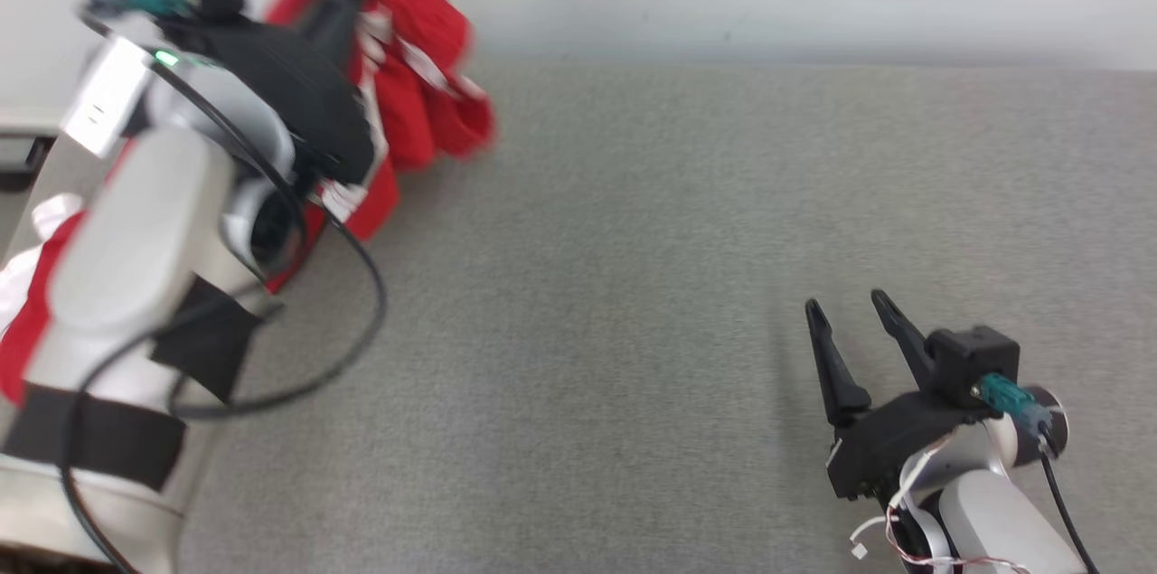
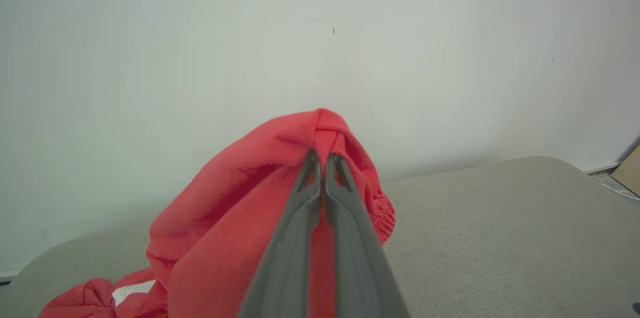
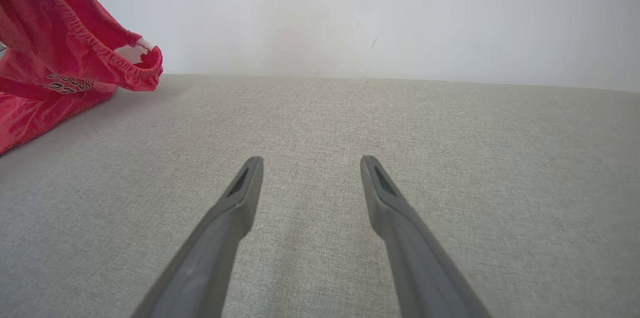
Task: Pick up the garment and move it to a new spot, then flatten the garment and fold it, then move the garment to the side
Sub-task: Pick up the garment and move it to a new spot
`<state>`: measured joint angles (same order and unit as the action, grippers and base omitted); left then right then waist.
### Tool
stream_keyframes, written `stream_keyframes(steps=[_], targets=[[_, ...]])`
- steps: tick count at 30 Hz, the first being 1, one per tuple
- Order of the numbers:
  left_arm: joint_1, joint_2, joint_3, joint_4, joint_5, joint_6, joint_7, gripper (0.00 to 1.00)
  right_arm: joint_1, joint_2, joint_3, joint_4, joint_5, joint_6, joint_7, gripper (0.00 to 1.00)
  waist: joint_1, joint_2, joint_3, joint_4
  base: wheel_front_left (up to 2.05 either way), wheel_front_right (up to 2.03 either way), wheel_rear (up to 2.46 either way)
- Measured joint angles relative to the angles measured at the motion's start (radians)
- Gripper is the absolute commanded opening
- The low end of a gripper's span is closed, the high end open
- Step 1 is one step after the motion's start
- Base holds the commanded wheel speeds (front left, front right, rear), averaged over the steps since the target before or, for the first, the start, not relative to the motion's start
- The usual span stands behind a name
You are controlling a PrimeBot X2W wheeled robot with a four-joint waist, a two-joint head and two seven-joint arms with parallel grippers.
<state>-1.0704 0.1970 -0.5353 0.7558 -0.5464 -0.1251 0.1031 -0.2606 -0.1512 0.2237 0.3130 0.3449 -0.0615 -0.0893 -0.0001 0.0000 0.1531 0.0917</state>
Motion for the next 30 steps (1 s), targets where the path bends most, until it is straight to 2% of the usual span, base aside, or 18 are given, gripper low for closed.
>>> stream_keyframes(steps=[10,18,24,30], targets=[[0.110,-0.032,-0.149,-0.193,-0.114,0.000,-0.008,0.00,0.050,0.004,-0.019,0.028,0.019,0.000,-0.026,1.00,0.0000,0.0000,-0.062,-0.066,0.00,0.00,0.00],[0.240,-0.106,-0.272,-0.364,-0.158,0.000,-0.007,0.00,0.084,0.003,-0.037,0.039,0.029,0.000,-0.048,1.00,-0.0001,-0.0001,-0.104,-0.111,0.00,0.00,0.00],[0.377,-0.135,-0.296,-0.387,-0.169,0.003,-0.023,0.00,0.092,0.005,-0.038,0.037,0.034,-0.001,-0.058,1.00,0.0000,-0.0001,-0.113,-0.129,0.00,0.00,0.00],[0.471,-0.146,-0.330,-0.354,-0.186,0.036,-0.039,0.00,0.097,0.004,-0.039,0.037,0.035,-0.001,-0.062,1.00,0.0000,-0.0001,-0.111,-0.133,0.00,0.00,0.00]])
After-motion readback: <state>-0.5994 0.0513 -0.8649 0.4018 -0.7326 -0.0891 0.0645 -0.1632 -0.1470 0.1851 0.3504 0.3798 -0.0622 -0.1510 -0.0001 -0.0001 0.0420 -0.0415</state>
